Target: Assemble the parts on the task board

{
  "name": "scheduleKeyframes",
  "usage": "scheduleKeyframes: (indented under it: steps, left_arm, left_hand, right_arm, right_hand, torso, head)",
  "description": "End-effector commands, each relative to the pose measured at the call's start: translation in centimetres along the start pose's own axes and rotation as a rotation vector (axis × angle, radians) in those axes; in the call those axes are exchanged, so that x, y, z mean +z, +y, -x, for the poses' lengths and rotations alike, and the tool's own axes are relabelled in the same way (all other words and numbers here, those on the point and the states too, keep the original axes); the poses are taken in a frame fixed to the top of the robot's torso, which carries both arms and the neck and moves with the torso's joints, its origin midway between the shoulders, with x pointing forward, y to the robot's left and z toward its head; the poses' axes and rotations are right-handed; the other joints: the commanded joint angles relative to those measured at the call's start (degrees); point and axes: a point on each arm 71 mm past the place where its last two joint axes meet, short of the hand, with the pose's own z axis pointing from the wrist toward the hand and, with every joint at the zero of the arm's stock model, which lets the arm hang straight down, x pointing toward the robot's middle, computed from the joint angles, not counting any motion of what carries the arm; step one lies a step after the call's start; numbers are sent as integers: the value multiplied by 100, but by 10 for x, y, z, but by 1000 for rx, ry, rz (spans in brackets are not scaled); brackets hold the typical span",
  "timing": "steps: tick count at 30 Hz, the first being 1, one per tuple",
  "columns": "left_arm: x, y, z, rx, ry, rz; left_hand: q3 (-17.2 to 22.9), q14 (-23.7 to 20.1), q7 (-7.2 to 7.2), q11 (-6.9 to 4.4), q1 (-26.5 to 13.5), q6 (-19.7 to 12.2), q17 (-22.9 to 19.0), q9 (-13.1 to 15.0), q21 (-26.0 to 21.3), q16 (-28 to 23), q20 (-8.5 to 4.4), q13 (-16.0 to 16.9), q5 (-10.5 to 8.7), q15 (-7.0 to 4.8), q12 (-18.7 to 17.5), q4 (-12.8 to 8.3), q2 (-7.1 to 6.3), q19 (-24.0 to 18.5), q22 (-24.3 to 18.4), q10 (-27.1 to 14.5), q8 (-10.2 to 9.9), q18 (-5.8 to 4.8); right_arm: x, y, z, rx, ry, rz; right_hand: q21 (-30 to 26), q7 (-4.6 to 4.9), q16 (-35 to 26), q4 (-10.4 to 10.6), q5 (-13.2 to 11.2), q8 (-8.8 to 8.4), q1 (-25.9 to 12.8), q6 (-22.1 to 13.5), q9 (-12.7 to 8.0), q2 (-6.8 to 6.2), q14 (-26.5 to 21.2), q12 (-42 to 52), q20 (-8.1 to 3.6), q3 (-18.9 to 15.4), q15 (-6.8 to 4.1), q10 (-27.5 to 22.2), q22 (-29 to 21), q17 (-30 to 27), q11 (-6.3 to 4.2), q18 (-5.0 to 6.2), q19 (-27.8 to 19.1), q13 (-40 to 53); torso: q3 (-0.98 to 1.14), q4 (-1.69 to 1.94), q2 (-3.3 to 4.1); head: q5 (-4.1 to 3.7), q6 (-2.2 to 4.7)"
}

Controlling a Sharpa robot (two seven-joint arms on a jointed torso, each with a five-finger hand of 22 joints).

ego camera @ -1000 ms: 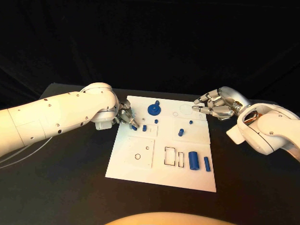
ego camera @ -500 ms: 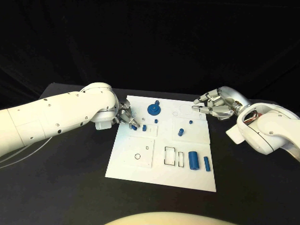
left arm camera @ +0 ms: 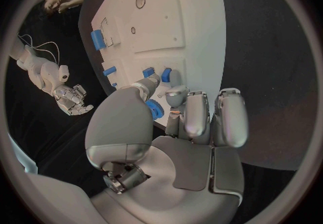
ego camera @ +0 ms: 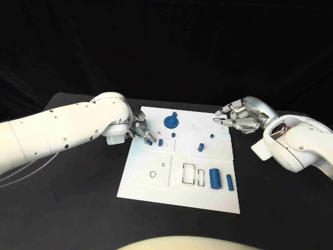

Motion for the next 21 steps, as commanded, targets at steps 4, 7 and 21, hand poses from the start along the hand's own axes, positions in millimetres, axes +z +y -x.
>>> scheduleKeyframes:
  steps: [4, 7, 21]
  left_arm:
    - [0, -3, -2, 0, 15, -6]
    - [0, -2, -2, 0, 16, -4]
    - [-4, 0, 1, -34, -29, -16]
  left_hand:
    - [-42, 262, -5, -10, 8, 31, 250, 6, 21, -18, 2, 10, 25, -45, 24, 4, 69, 50, 9, 41, 21, -91]
    - [-49, 262, -6, -11, 16, 33, 250, 7, 24, -18, 1, 13, 25, -46, 28, 4, 77, 52, 14, 43, 24, -92]
    - [-594, 263, 4, -2, -149, 27, 251, 7, 11, -19, 3, -29, 21, -40, 1, 240, 63, 45, -4, 28, 43, -89]
  right_arm:
    - [0, 1, -1, -2, 9, 10]
    - [0, 1, -1, -2, 9, 10]
    - [0, 1, -1, -3, 6, 10]
  right_hand:
    - [-19, -21, -35, 6, 37, 30, -50, 4, -8, -3, 339, 3, 4, -24, -44, -5, 689, 464, -23, 52, -36, -9]
    - [-19, -21, -35, 6, 37, 30, -50, 4, -8, -3, 339, 3, 4, -24, -44, -5, 689, 464, -23, 52, -36, -9]
    - [-20, -22, -37, 2, 39, 32, -53, 4, -10, -6, 339, 2, 4, -31, -45, -6, 690, 463, -24, 52, -35, -12]
  torso:
    - [-1, 2, 1]
    - [-3, 1, 1]
    - [-4, -1, -2]
  head:
    - [-6, 0]
    - [-6, 2]
    - [-24, 43]
